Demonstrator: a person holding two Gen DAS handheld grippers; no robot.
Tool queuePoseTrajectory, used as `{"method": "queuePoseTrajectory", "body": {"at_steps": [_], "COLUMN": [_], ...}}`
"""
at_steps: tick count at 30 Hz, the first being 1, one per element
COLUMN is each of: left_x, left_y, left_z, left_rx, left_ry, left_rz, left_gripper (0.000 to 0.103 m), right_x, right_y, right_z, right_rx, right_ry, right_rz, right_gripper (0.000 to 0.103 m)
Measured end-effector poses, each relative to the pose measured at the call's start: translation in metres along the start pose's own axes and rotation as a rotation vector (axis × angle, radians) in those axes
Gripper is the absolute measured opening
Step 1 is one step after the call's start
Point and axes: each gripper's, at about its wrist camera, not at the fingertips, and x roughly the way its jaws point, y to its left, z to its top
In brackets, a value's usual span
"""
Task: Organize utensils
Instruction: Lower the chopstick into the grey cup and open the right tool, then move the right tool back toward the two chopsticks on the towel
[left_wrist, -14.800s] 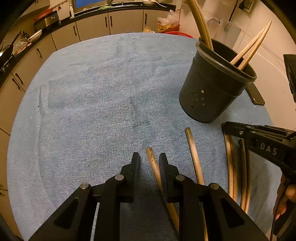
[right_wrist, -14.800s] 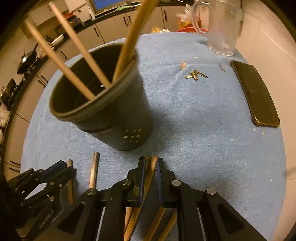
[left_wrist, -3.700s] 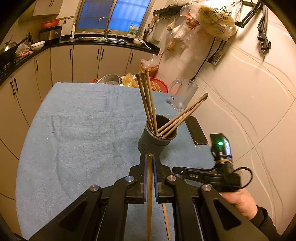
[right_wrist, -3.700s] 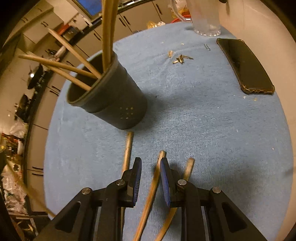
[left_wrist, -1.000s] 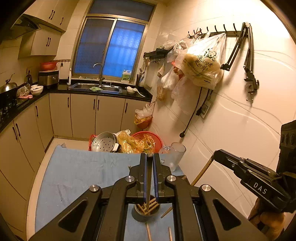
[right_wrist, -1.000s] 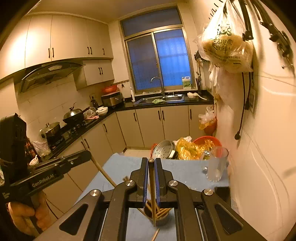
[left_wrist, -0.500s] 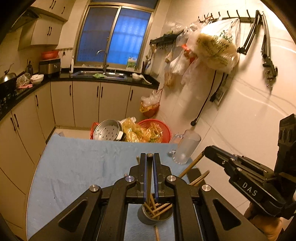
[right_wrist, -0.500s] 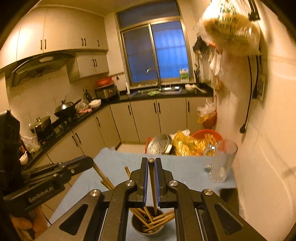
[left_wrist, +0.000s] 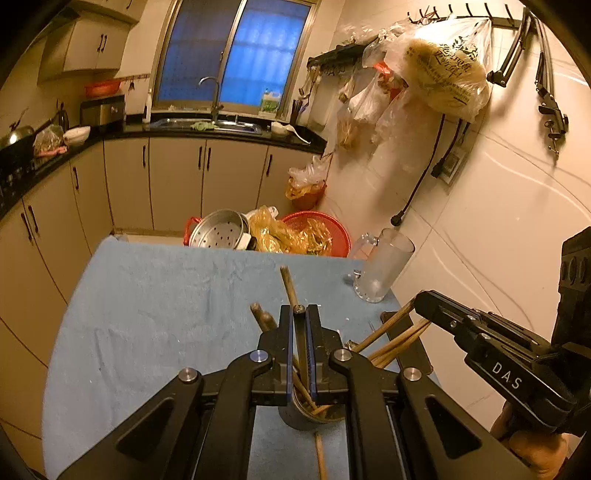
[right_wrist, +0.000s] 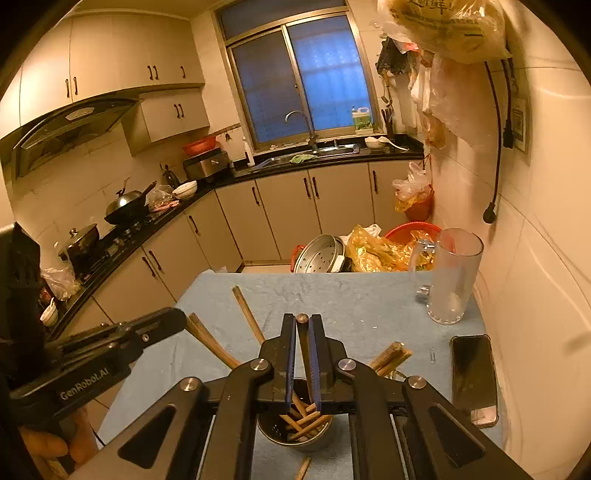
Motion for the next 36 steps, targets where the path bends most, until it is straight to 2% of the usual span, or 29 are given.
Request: {"method": "queuePoseTrajectory", "body": {"at_steps": [5, 6, 7, 9, 11, 14, 17, 19, 21, 22, 27, 32, 36], "left_x": [-0.001, -0.001, -0.003, -0.012, -0.023, -0.035, -0.046, -0.052, -0.051, -0.05, -0.043, -0.04, -0.04], "left_y": [0.0, 0.0, 0.0, 0.002, 0.002, 0.004, 0.008, 0.011, 0.013, 0.015, 0.016, 0.017, 0.021], "left_z": [-0.007, -0.007, -0.009, -0.012, -0.017, -0.026, -0.045, -0.064, -0.082, -0.094, -0.139, -0.163, -0.174], "left_rx": [-0.01, -0.011, -0.013, -0.022, -0.027, -0.028, -0.028, -0.023, -0.011, -0.006, -0.012, -0.018, -0.025], "left_ry": [0.006, 0.01, 0.009, -0.018, -0.047, -0.045, -0.032, -0.009, 0.033, 0.052, 0.133, 0.185, 0.206], "left_rz": [0.003, -0.003, -0.006, 0.011, 0.021, 0.024, 0.062, 0.087, 0.09, 0.096, 0.123, 0.135, 0.143], "left_gripper": [0.01, 0.017, 0.031, 0.052, 0.055, 0.056, 0.069, 0.08, 0.082, 0.082, 0.082, 0.082, 0.082], "right_x": [-0.003, -0.004, -0.007, -0.013, -0.022, -0.037, -0.052, -0.06, -0.066, -0.068, -0.067, -0.064, -0.064], "right_y": [-0.002, -0.002, -0.003, -0.003, -0.003, -0.005, -0.011, -0.017, -0.025, -0.029, -0.043, -0.051, -0.057], "right_z": [-0.005, -0.006, -0.007, -0.007, -0.01, -0.018, -0.033, -0.048, -0.065, -0.075, -0.128, -0.168, -0.185], "right_rx": [0.007, 0.011, 0.013, 0.013, 0.015, 0.026, 0.05, 0.08, 0.12, 0.141, 0.238, 0.3, 0.316], "right_ry": [0.009, 0.011, 0.009, 0.001, -0.007, -0.007, 0.001, 0.015, 0.029, 0.041, 0.134, 0.213, 0.242], "right_rz": [-0.02, -0.024, -0.029, -0.043, -0.04, -0.034, -0.037, -0.037, -0.044, -0.05, -0.047, -0.012, -0.017], "right_gripper": [0.013, 0.017, 0.019, 0.025, 0.027, 0.031, 0.035, 0.041, 0.062, 0.065, 0.067, 0.067, 0.067]}}
